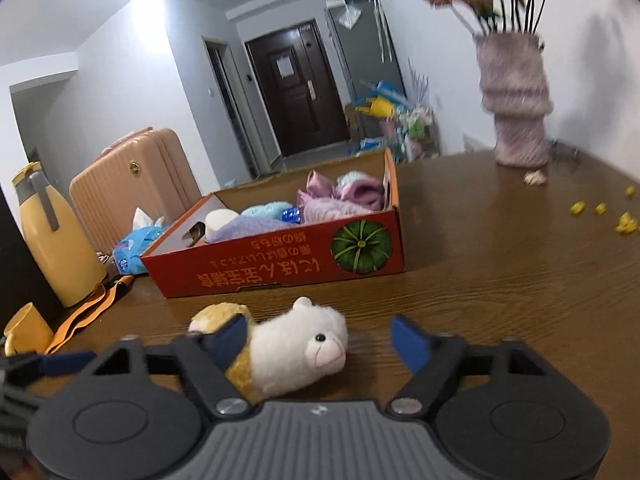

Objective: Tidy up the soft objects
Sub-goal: 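Close the right tool on the plush toy while the left tool closes beside it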

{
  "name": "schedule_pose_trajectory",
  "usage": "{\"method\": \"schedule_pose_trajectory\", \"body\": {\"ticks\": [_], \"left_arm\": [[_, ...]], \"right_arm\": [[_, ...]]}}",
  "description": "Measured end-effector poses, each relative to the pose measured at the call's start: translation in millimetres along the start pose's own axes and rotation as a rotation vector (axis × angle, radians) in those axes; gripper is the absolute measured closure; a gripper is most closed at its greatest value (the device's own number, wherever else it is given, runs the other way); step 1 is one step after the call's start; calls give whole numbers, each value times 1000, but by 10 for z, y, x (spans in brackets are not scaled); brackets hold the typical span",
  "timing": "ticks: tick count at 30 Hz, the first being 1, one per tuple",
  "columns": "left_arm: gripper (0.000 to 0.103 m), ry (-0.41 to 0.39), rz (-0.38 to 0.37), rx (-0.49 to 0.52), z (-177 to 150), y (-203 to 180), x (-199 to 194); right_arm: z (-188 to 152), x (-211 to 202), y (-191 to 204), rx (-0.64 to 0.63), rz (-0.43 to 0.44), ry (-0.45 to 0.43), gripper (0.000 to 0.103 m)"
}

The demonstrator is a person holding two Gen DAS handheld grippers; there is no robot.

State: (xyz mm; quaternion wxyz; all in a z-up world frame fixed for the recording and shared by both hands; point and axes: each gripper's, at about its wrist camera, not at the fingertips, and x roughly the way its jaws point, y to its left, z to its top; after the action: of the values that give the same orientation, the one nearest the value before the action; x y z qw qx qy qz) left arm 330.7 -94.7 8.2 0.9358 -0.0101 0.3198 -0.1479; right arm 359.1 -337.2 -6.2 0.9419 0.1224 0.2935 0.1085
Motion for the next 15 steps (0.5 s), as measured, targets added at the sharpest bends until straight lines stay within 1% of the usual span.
{"method": "schedule_pose_trajectory", "body": {"ticks": [1,3,6,8,9,10,12,14,15], "left_arm": [[0,5,-4,5,12,-30,47],[0,6,-23,10,42,-68,125],[0,2,-27,7,57,-87,194],[0,-10,-11,-6,58,-60,210],[0,-18,10,-17,51,-10,190],[0,-28,42,-25,37,57,173],[0,-33,143,-33,-9,205,161],[0,-49,232,-81,-53,410,109],[0,-52,278,-103,-61,504,79]], "right_arm": [[13,78,-27,11,6,12,41],[20,182,-62,29,12,27,43],[18,307,-98,54,39,43,53],[-8,372,-120,83,58,58,61],[-34,375,-123,105,76,64,65],[-60,359,-118,127,105,72,65],[-119,311,-53,141,164,92,65],[-216,268,68,152,228,123,65],[-279,246,157,142,243,138,65]]}}
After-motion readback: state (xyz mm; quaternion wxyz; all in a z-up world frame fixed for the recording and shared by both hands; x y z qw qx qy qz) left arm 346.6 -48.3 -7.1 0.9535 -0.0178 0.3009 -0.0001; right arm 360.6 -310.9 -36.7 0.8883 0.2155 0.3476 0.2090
